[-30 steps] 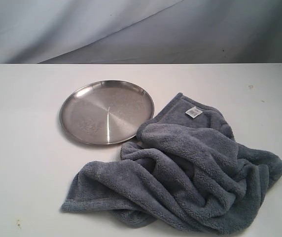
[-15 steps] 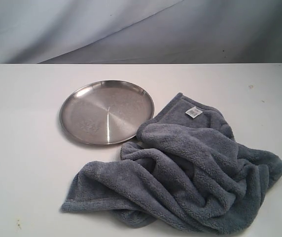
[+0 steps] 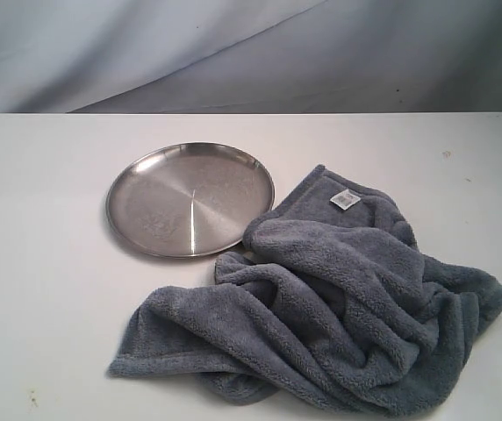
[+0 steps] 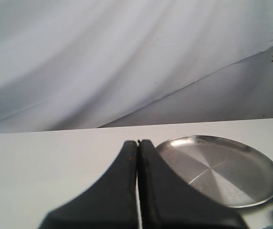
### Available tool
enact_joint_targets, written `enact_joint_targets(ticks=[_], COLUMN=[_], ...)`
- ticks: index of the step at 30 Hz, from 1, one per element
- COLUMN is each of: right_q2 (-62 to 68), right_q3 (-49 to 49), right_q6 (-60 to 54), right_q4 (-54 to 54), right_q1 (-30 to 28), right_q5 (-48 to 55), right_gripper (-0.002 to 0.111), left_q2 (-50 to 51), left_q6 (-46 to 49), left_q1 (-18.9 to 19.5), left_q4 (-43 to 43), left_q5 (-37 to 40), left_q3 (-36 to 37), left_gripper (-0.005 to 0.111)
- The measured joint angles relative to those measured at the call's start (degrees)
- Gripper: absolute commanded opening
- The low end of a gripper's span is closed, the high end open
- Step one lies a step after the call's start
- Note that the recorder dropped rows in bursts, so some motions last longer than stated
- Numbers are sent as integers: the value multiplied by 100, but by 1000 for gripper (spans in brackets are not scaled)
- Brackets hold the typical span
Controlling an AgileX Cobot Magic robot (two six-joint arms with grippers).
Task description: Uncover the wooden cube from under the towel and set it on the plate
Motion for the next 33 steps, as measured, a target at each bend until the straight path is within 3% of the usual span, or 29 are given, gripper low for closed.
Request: enact_joint_targets(ticks=[7, 13, 20, 25, 33], right_q2=[0, -13, -30, 210, 1906], right_q3=[0, -1167, -2772, -3669, -4794], right_q6=[828, 1020, 963, 327, 7], right_q4=[217, -1951, -2844, -3142, -2784], right_q1=[0, 0, 168, 396, 799], right_q5=[-283, 523, 1879, 3547, 7112], right_gripper=[0, 0, 0, 0, 0], left_q2=[0, 0, 0, 0, 0], left_q6=[0, 0, 0, 0, 0], left_q1=[0, 0, 0, 0, 0], left_q4=[0, 0, 0, 0, 0], left_q5=[0, 0, 0, 0, 0], left_q3=[0, 0, 0, 0, 0], left_gripper=[0, 0, 0, 0, 0])
